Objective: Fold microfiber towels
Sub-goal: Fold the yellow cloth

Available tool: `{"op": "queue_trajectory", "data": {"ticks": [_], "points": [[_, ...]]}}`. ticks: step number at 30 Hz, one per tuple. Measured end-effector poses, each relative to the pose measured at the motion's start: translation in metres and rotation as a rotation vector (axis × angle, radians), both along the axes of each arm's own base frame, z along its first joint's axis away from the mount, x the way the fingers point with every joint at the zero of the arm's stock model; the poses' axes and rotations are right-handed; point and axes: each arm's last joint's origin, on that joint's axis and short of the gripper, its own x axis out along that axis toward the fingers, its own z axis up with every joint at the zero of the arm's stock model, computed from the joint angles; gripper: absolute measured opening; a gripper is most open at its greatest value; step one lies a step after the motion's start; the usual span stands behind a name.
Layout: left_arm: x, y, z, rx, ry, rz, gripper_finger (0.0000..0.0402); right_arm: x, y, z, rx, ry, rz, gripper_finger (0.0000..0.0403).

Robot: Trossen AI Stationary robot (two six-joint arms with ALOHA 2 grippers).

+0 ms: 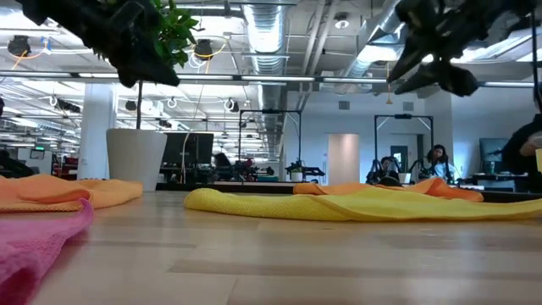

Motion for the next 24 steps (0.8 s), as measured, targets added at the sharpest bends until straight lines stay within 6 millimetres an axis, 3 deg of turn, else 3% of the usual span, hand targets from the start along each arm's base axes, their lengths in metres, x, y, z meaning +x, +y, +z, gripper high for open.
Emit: {"op": "queue_trajectory", "data": {"ticks": [7, 13, 24], "points": [[0.010, 0.000, -0.010, -0.115, 0.034, 0.002, 0.0000, 0.019, -0.025, -0.029, 0.143, 0.149, -0.076, 0.0186], [0.011, 0.000, -0.012, -0.179, 0.019, 0.044, 0.0000, 0.028, -0.049, -0.054, 0.270, 0.250, -0.108, 0.0173], [0.011, 0.000, -0.011, -0.288, -0.022, 0.111, 0.0000, 0.029, -0.079, -0.082, 0.270, 0.383, -0.137, 0.0145]]}}
